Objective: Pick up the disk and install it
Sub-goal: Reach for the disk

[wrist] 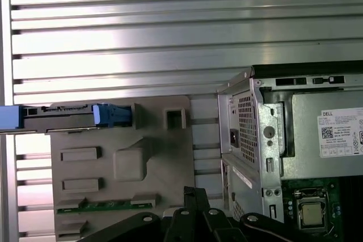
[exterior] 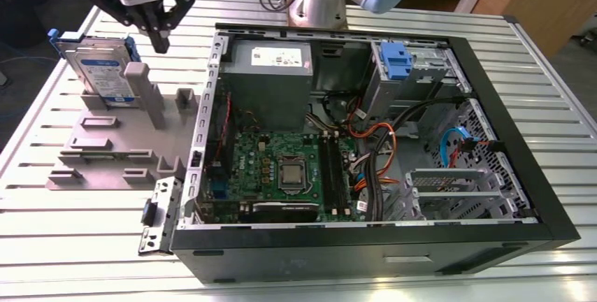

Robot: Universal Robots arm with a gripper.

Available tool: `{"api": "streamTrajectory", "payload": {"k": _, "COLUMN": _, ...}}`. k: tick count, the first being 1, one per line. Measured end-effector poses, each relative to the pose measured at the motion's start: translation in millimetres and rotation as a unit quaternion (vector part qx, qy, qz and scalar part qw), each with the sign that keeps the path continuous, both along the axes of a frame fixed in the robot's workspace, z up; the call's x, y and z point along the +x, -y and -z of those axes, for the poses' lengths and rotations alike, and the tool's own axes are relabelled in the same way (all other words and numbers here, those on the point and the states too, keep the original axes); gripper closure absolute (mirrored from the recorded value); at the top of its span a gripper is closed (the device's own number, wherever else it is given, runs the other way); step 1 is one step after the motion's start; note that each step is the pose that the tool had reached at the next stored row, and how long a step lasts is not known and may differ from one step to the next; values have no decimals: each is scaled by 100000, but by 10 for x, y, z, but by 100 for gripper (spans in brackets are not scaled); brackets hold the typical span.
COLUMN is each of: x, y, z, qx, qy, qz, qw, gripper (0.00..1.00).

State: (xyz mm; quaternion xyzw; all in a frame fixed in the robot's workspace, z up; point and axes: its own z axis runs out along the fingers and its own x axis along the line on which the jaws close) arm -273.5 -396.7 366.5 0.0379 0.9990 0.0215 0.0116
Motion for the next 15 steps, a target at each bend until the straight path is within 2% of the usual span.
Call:
{"api": "streamTrajectory", "payload": {"k": 6, "x": -71, "y": -20, "z": 4, "qx": -1, "qy": 4, "qz": 2, "qw": 100000, "gripper": 89}}
{"api": "streamTrajectory", "payload": {"k": 15, "x": -107, "y": -130, "z": 32, "qx": 6, "qy": -72, "qz": 25, "qw": 100000, "gripper": 89}}
